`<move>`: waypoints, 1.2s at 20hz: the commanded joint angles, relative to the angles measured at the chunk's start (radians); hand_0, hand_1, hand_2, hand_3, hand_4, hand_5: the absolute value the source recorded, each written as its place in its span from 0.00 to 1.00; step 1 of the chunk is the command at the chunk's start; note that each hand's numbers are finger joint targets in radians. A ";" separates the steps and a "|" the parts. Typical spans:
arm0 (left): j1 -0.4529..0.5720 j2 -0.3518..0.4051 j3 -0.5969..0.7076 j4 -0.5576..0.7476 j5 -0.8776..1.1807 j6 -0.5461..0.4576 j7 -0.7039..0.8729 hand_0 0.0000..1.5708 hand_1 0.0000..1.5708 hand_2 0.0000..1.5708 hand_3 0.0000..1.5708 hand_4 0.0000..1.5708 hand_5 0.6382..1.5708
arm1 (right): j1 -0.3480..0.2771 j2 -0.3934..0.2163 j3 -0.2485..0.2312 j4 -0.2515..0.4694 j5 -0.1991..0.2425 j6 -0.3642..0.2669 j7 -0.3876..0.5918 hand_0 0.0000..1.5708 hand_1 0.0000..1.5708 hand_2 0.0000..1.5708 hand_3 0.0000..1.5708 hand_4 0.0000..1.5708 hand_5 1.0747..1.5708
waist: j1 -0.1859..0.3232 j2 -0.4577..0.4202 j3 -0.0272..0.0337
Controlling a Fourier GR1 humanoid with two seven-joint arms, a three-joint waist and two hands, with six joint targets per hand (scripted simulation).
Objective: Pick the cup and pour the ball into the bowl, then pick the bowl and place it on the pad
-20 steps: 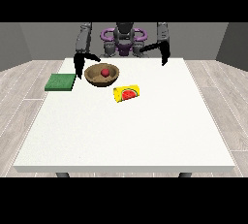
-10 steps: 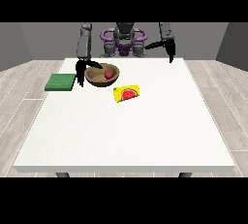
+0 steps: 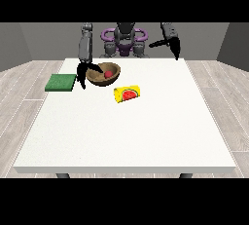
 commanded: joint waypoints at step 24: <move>0.174 0.057 0.105 0.171 0.057 -0.042 -0.033 0.00 0.00 0.00 0.00 0.64 0.83 | -0.051 -0.232 0.202 -0.155 0.274 -0.163 0.803 1.00 1.00 1.00 0.49 0.51 1.00 | -0.144 -0.297 0.0195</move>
